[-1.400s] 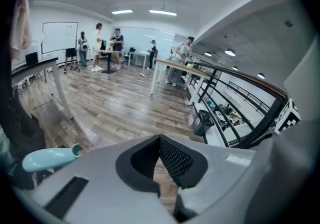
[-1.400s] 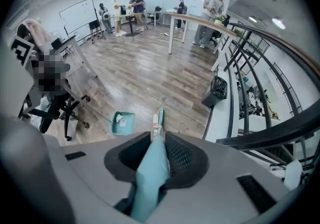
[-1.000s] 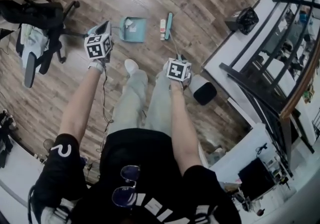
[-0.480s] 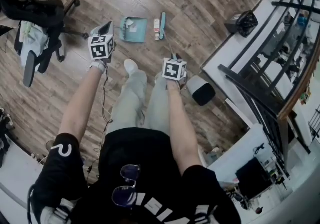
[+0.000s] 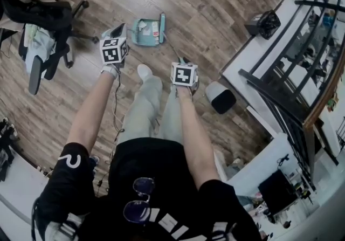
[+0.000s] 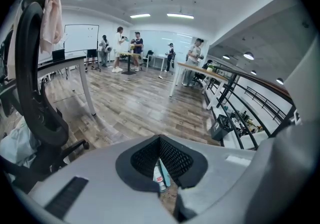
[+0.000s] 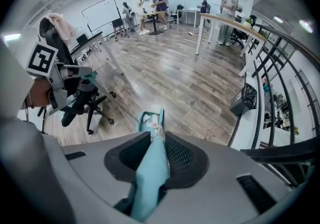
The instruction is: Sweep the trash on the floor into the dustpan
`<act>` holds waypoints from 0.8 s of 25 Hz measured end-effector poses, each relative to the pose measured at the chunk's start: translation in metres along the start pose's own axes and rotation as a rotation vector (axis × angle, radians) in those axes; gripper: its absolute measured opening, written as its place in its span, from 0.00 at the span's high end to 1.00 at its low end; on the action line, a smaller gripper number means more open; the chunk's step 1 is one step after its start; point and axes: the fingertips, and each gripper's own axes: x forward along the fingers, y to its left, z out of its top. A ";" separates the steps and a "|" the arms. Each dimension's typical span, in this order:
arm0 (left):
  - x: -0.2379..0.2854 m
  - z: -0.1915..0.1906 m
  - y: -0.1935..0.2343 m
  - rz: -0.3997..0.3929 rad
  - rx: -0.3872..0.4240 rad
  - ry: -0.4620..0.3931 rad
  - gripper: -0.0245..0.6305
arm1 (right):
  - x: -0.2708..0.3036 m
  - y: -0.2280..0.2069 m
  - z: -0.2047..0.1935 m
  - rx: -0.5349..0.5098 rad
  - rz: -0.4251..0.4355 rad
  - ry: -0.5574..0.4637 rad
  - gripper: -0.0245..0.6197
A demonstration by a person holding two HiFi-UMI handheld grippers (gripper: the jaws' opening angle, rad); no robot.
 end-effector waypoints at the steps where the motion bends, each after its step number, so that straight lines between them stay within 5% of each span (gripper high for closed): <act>1: 0.000 0.000 -0.001 -0.002 0.000 0.001 0.96 | 0.000 0.008 0.000 0.013 0.029 -0.004 0.83; 8: 0.002 0.002 -0.001 -0.009 -0.010 0.005 0.96 | -0.001 0.035 0.004 0.009 0.075 -0.020 0.83; 20: -0.014 0.020 -0.004 -0.040 -0.083 0.016 0.96 | -0.039 -0.009 0.011 -0.021 0.007 -0.040 0.83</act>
